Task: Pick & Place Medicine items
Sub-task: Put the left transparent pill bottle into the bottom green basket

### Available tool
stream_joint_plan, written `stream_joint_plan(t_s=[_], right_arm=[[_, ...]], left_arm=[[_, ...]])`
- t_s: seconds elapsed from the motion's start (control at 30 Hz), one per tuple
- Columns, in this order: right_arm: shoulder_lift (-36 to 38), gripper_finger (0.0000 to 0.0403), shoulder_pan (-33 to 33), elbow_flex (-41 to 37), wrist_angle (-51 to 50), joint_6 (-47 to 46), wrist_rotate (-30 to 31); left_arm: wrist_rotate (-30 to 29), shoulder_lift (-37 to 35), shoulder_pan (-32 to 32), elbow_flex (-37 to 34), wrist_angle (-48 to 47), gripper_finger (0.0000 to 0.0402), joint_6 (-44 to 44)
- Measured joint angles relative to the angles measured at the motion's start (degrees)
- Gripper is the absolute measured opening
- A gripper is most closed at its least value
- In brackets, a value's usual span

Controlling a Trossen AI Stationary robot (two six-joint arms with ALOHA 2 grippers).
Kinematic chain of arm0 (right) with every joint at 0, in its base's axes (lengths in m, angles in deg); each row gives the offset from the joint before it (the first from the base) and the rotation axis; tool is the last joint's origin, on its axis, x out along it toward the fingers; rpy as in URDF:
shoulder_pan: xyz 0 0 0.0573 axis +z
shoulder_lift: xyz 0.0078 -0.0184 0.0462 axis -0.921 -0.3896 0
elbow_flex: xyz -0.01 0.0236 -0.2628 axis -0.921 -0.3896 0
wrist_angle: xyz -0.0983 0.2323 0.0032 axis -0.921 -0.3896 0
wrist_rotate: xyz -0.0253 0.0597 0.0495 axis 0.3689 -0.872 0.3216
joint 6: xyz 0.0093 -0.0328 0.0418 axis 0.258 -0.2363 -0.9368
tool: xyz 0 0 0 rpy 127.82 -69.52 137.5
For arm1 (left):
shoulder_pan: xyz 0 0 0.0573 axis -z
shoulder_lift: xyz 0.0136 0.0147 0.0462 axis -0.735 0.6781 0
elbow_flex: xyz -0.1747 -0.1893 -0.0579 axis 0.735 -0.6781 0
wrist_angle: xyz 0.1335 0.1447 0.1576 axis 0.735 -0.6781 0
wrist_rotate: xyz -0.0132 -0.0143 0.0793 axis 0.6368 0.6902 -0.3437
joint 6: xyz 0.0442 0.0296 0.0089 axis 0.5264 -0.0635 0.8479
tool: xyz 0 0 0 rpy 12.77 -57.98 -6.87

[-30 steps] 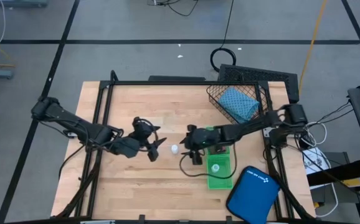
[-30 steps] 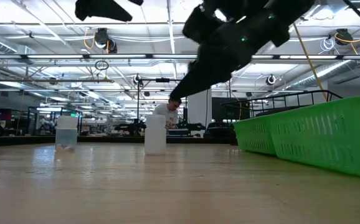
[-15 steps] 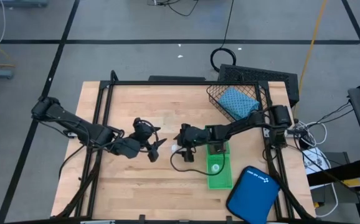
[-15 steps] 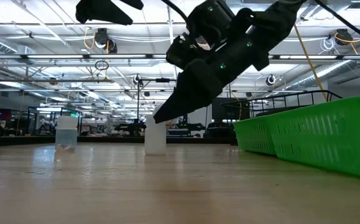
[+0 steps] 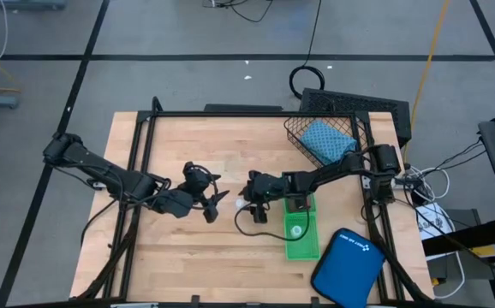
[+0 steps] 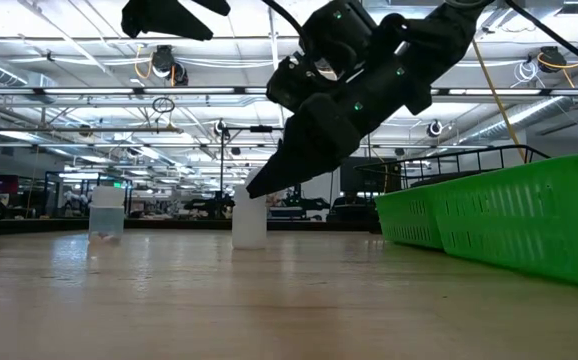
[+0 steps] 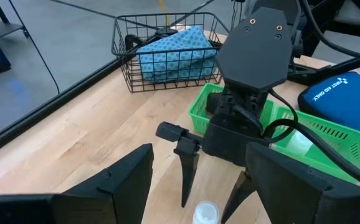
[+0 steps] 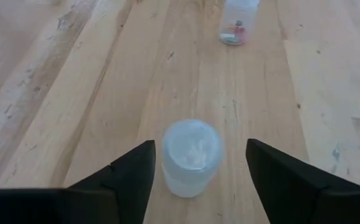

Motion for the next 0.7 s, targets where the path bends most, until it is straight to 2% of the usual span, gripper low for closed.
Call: stream_joint_plan(t_s=[0.5, 0.7], right_arm=[[0.0, 0.0206, 0.1, 0.0, -0.1, 0.0, 0.1], [0.0, 0.0177, 0.1, 0.0, -0.6, 0.0, 0.2]], left_arm=[[0.0, 0.0, 0.0, 0.0, 0.0, 0.0267, -0.6], [0.0, 0.0, 0.0, 0.0, 0.0, 0.0267, -0.6]])
